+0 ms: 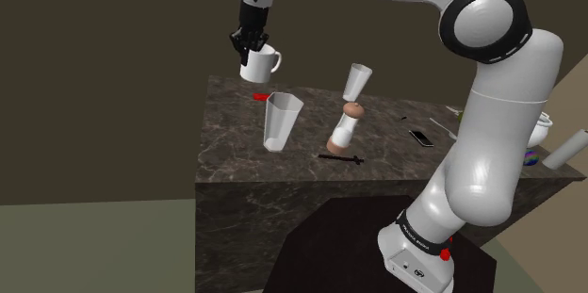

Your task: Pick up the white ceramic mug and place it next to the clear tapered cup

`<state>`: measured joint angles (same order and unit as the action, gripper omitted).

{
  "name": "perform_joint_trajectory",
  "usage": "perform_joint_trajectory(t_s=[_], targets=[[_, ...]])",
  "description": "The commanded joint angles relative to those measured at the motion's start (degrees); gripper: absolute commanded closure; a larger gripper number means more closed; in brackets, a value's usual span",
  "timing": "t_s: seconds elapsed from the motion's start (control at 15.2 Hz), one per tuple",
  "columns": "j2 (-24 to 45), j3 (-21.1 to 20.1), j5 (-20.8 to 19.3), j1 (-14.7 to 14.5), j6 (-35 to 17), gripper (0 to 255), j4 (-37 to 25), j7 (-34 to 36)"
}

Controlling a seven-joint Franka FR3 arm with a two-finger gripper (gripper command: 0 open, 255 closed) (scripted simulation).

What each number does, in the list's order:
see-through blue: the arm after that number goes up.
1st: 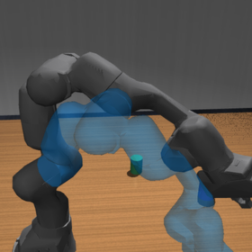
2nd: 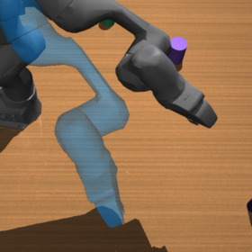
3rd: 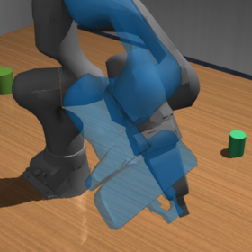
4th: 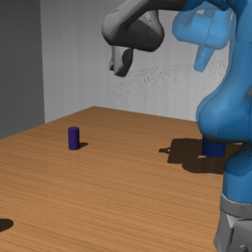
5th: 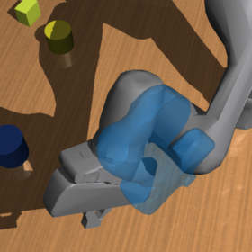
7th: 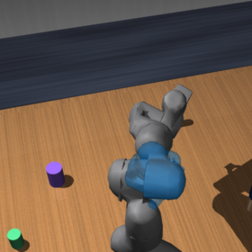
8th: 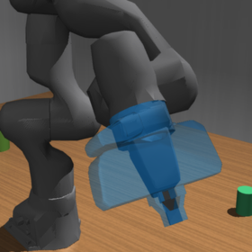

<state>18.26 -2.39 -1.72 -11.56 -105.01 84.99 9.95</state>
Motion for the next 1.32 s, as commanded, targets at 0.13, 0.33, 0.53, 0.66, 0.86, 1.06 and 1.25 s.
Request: perform_joint_trajectory(t_s=[0.13,0.33,0.53,0.66,0.86,1.06,1.25], targets=[[0.11,0.03,-0.02,0.07,-3.18,255,3.01,0.00],[0.40,0.05,-0.05,0.08,-5.37,255,4.91,0.04],[0.81,0.06,-0.09,0.08,-7.51,255,6.65,0.10],[1.13,0.07,-0.12,0.08,-8.92,255,7.73,0.13],[1.71,0.09,-0.16,0.08,-11.00,255,9.23,0.19],[2.39,0.11,-0.22,0.08,-13.04,255,10.59,0.25],[3.16,0.13,-0.28,0.08,-15.04,255,11.82,0.31]])
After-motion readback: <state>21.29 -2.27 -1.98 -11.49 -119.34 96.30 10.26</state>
